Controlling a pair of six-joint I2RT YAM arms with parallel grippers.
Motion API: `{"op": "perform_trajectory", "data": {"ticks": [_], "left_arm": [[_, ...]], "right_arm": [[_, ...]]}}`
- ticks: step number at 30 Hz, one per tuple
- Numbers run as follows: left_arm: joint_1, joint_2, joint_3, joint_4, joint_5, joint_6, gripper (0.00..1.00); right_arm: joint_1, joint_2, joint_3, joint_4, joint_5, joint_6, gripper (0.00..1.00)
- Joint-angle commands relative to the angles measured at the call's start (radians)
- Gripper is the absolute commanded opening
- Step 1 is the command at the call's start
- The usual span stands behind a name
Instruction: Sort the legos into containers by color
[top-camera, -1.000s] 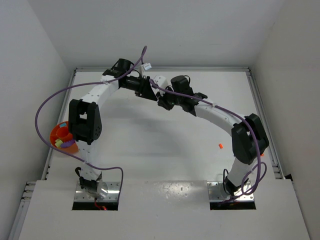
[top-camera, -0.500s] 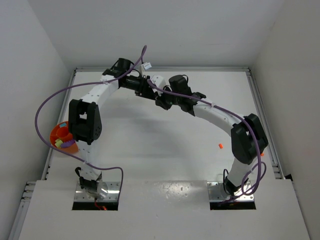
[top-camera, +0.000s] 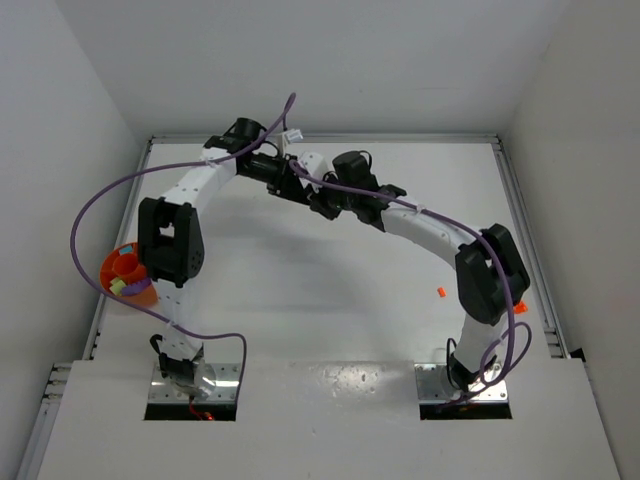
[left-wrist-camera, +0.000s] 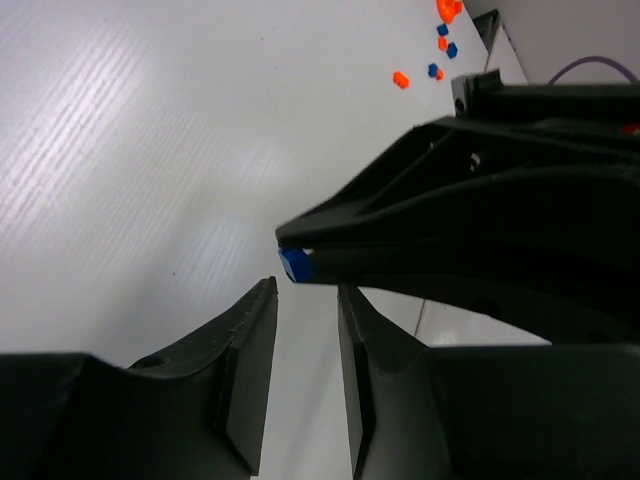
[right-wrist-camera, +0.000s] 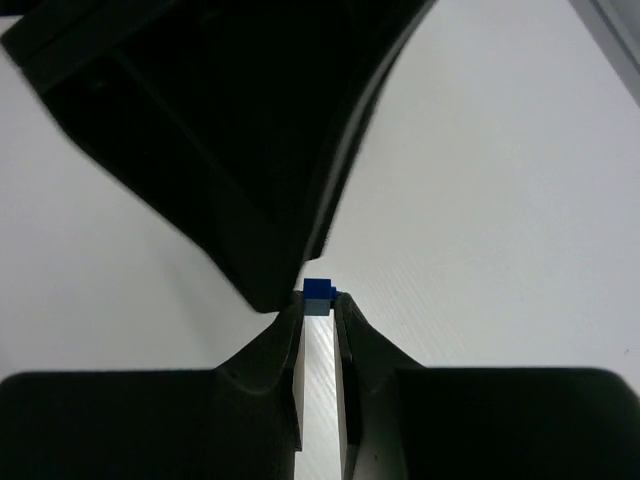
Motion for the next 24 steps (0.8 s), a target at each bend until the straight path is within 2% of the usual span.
{"op": "perform_trajectory", "data": {"ticks": [1,10,12,13,14,16,17,19,24], "left_arm": [[0.008,0.011,0.016,-0.093,0.025,0.073,0.36],[0.008,0.030,0.016,-0.111,0.054,0.095,0.42],[0.024,0.019,0.016,-0.121,0.080,0.109,0.47],[0.037,0.019,0.016,-0.107,0.109,0.109,0.54],[0.052,0.010,0.007,-0.096,0.131,0.098,0.57],[0.109,0.010,-0.017,-0.058,0.186,0.019,0.66],[0.129,0.010,-0.017,-0.017,0.239,-0.018,0.67],[0.175,0.022,-0.033,-0.001,0.284,-0.087,0.67],[0.184,0.031,-0.053,0.019,0.347,-0.120,0.67]], "right_arm": [[0.002,-0.010,0.036,0.120,0.054,0.004,0.00],[0.012,-0.019,0.007,0.149,0.025,0.024,0.00],[0.012,-0.028,0.007,0.125,0.016,0.024,0.00],[0.012,-0.029,-0.012,0.125,0.016,0.024,0.00],[0.001,-0.045,-0.026,0.125,0.002,0.024,0.00],[-0.010,-0.096,-0.106,0.163,-0.014,0.024,0.00],[-0.010,-0.119,-0.142,0.189,-0.014,0.024,0.00],[-0.010,-0.162,-0.246,0.279,-0.014,0.010,0.00],[-0.010,-0.196,-0.299,0.332,-0.047,-0.010,0.00]]}}
